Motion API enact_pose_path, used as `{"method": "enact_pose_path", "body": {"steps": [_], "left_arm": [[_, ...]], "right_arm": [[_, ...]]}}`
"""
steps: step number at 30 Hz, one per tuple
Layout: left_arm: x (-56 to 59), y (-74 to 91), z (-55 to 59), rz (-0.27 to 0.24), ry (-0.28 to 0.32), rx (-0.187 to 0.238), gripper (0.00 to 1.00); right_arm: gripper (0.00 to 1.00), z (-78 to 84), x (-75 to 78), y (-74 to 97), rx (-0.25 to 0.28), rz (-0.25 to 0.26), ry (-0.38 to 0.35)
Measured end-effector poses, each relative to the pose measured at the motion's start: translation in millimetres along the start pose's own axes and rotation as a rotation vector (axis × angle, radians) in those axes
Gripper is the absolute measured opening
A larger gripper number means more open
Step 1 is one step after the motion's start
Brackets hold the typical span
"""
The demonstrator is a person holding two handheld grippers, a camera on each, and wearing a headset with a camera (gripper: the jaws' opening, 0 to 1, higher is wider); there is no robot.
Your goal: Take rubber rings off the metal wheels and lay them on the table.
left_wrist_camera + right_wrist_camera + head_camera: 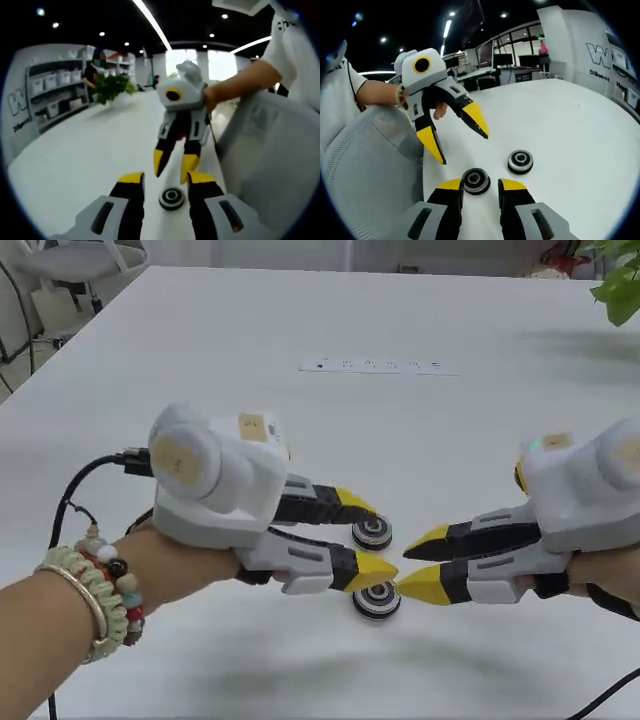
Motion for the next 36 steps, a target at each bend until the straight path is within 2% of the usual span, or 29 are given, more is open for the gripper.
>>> {"method": "enact_pose_path", "body": {"steps": [3, 5, 6, 7, 10, 14, 17, 24, 27, 34, 36], "left_arm": [[-1.3, -1.4, 8.4, -0.009, 0.005, -0.021, 0.34], [-4.4, -1.8, 13.2, -0.036, 0.020, -0.029, 0.32], [-6.4, -2.8, 17.0, -0.072, 0.046, -0.030, 0.30], [-6.2, -4.3, 18.9, -0.060, 0.039, -0.034, 0.30], [-7.6, -7.2, 25.1, -0.077, 0.025, -0.052, 0.30], [-0.9, -11.6, 33.4, -0.061, 0.064, -0.058, 0.28], [1.5, -12.2, 42.5, -0.059, 0.045, -0.095, 0.26], [1.2, -10.0, 46.7, -0.062, 0.057, -0.102, 0.22], [2.1, -9.5, 48.4, -0.055, 0.045, -0.108, 0.19], [6.5, -9.2, 49.7, -0.022, 0.041, -0.092, 0.15], [6.7, -7.7, 50.8, -0.016, 0.016, -0.079, 0.15]], "right_arm": [[0.26, 5.4, 0.0, -0.3, -0.020, -0.008, -0.001], [0.26, 8.8, -0.3, -0.9, -0.032, -0.011, -0.003], [0.26, 10.9, 0.2, -0.9, -0.039, -0.013, -0.004], [0.26, 13.1, 0.8, -0.7, -0.047, -0.014, -0.004], [0.26, 16.1, 1.1, -1.5, -0.062, -0.014, 0.000], [0.26, 20.0, 0.6, -3.9, -0.080, -0.021, 0.001], [0.25, 24.6, -0.1, -4.8, -0.100, -0.034, 0.004], [0.24, 23.4, 1.6, -5.6, -0.098, -0.031, 0.010], [0.24, 24.5, 2.4, -5.8, -0.101, -0.029, 0.011], [0.23, 25.5, 2.0, -7.2, -0.103, -0.032, 0.009], [0.23, 25.9, 1.7, -7.4, -0.105, -0.032, 0.010]]}}
Point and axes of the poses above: the centre of the closed fingertips' face, and the gripper's own axes: y roughly backward along the fingers, x roughly to its right, z roughly out of its underside, the point moved 4 cm from there along y, roughly backward along the fingers, and after that the axes turned 15 degrees about x, right-handed, at the moved point
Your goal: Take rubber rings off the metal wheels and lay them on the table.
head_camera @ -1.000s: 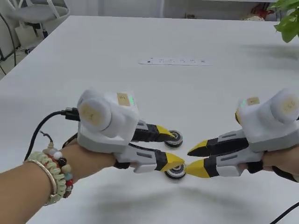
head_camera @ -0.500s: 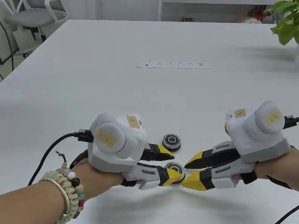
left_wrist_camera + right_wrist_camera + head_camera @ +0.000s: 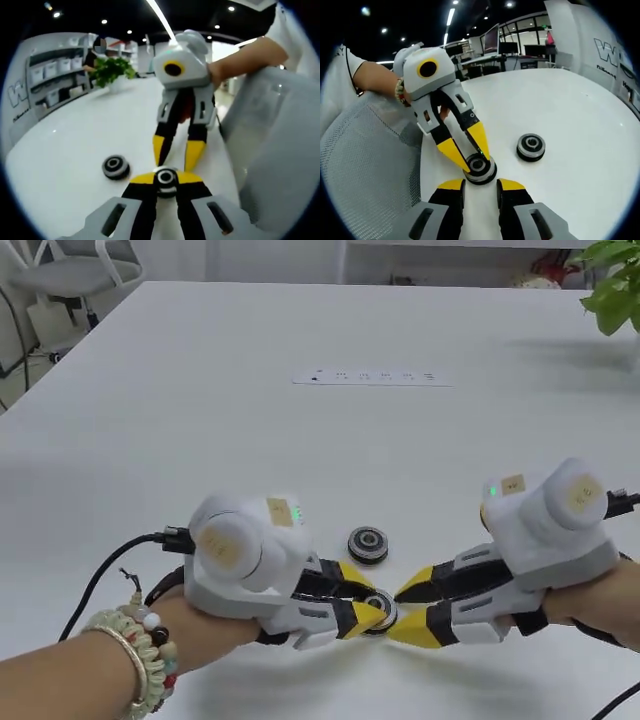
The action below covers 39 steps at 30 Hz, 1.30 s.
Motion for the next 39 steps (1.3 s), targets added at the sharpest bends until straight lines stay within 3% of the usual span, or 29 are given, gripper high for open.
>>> {"method": "enact_pose_path", "body": {"steps": [8, 16, 27, 39], "left_arm": [[-0.4, -0.3, 0.6, 0.007, -0.026, 0.023, 0.15], [-1.9, 0.7, 2.3, 0.006, 0.009, 0.068, 0.15], [-2.0, 0.3, 2.2, 0.008, 0.019, 0.076, 0.15], [-1.9, 0.5, 2.2, 0.002, 0.018, 0.073, 0.15]], "right_arm": [[0.23, -1.3, -0.6, -1.2, 0.004, 0.000, 0.006], [0.24, -2.5, -1.0, -4.5, 0.020, 0.004, -0.005], [0.21, -1.1, -2.8, -6.0, 0.000, -0.010, 0.053], [0.16, -1.1, -2.3, -3.3, -0.011, -0.014, 0.067]]}}
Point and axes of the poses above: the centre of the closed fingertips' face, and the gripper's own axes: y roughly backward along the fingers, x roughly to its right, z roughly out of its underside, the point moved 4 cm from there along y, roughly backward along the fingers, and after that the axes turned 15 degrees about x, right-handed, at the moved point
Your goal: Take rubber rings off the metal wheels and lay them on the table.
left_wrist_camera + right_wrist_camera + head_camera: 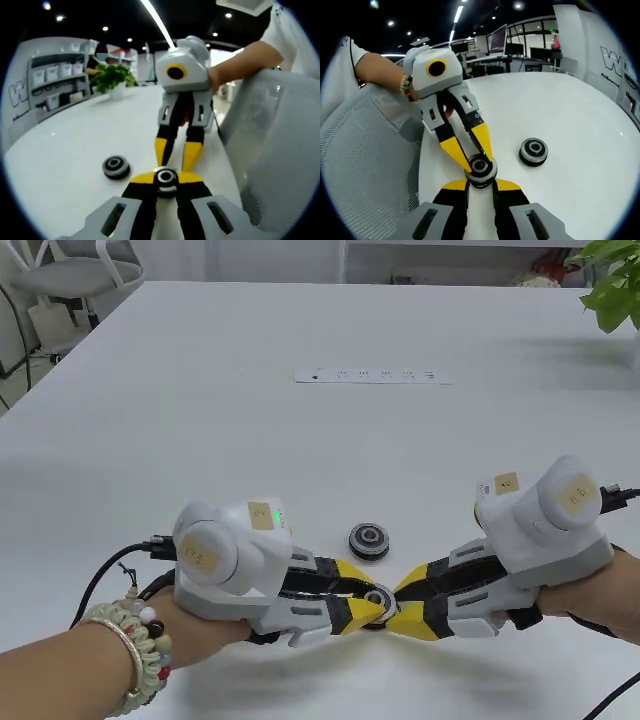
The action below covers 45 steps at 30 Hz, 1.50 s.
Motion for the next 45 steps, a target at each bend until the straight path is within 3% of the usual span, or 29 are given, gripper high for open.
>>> {"method": "enact_pose_path", "body": {"steps": [32, 34, 37, 38, 43, 45], "left_arm": [[-1.1, 1.7, -0.6, -0.009, -0.019, -0.013, 0.15], [-1.0, 1.6, -0.5, -0.009, -0.020, -0.013, 0.15], [-0.7, 1.6, -0.5, -0.011, -0.020, -0.013, 0.15], [-0.7, 1.6, -0.5, -0.011, -0.020, -0.013, 0.15], [-0.8, 1.8, -0.4, -0.016, -0.015, -0.010, 0.15], [-0.8, 1.7, -0.3, -0.015, -0.016, -0.009, 0.15]], "right_arm": [[0.00, -0.2, 6.0, 2.9, -0.040, 0.042, 0.007], [0.00, 0.3, 7.9, 3.4, -0.050, 0.067, -0.052], [0.00, -0.5, 10.0, 4.6, -0.050, 0.113, -0.216], [0.00, -0.9, 11.1, 5.2, -0.042, 0.120, -0.239], [0.00, -3.6, 14.8, 7.8, 0.024, 0.141, -0.381], [0.00, -5.4, 13.8, 7.8, 0.055, 0.144, -0.472]]}}
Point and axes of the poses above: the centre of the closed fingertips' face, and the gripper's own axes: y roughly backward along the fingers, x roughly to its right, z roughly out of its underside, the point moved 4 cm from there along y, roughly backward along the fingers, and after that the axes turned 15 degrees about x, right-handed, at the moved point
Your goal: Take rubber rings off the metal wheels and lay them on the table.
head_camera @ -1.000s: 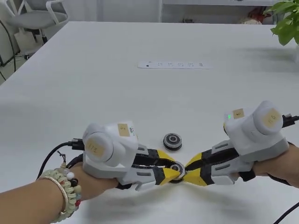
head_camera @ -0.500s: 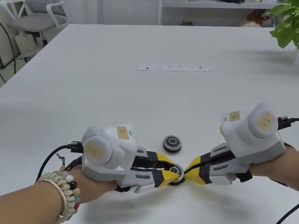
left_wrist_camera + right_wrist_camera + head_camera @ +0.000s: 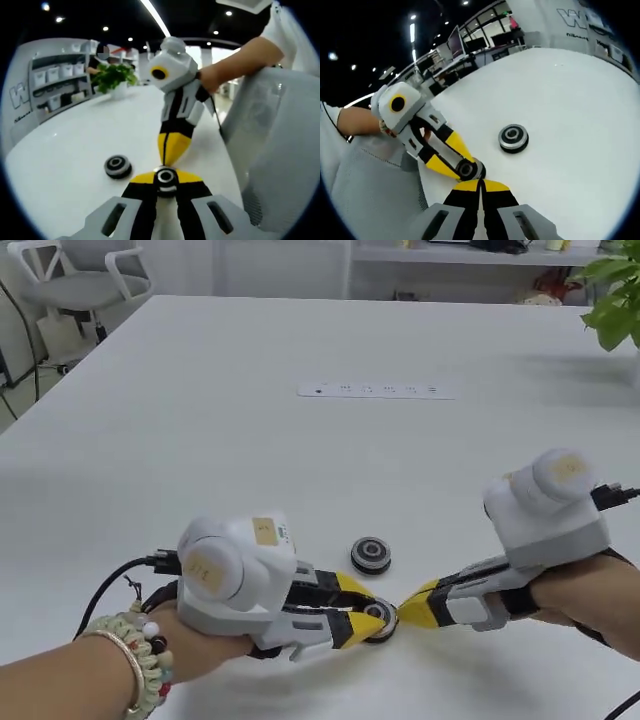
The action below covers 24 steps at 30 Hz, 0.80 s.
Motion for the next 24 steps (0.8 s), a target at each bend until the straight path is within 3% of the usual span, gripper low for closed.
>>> {"method": "enact_pose_path", "body": {"steps": [1, 5, 10, 14, 24], "left_arm": [[-0.1, 0.2, 0.1, 0.000, 0.000, 0.000, 0.15], [-0.2, 0.2, 0.2, 0.002, 0.004, 0.005, 0.15], [-0.3, 0.0, 0.5, 0.003, 0.008, 0.011, 0.15], [-0.4, 0.0, 0.5, 0.005, 0.010, 0.015, 0.15], [-0.6, 0.1, 0.8, 0.007, 0.011, 0.017, 0.15]], "right_arm": [[0.00, -1.6, 0.5, 0.5, 0.009, 0.001, -0.036], [0.00, -0.3, 1.7, 1.4, 0.009, -0.013, -0.050], [0.00, -0.6, -1.5, 1.3, 0.027, -0.017, -0.147], [0.00, 0.5, -6.5, 1.5, 0.035, -0.022, -0.183], [0.00, -1.6, -14.1, 0.6, 0.037, -0.034, -0.189]]}}
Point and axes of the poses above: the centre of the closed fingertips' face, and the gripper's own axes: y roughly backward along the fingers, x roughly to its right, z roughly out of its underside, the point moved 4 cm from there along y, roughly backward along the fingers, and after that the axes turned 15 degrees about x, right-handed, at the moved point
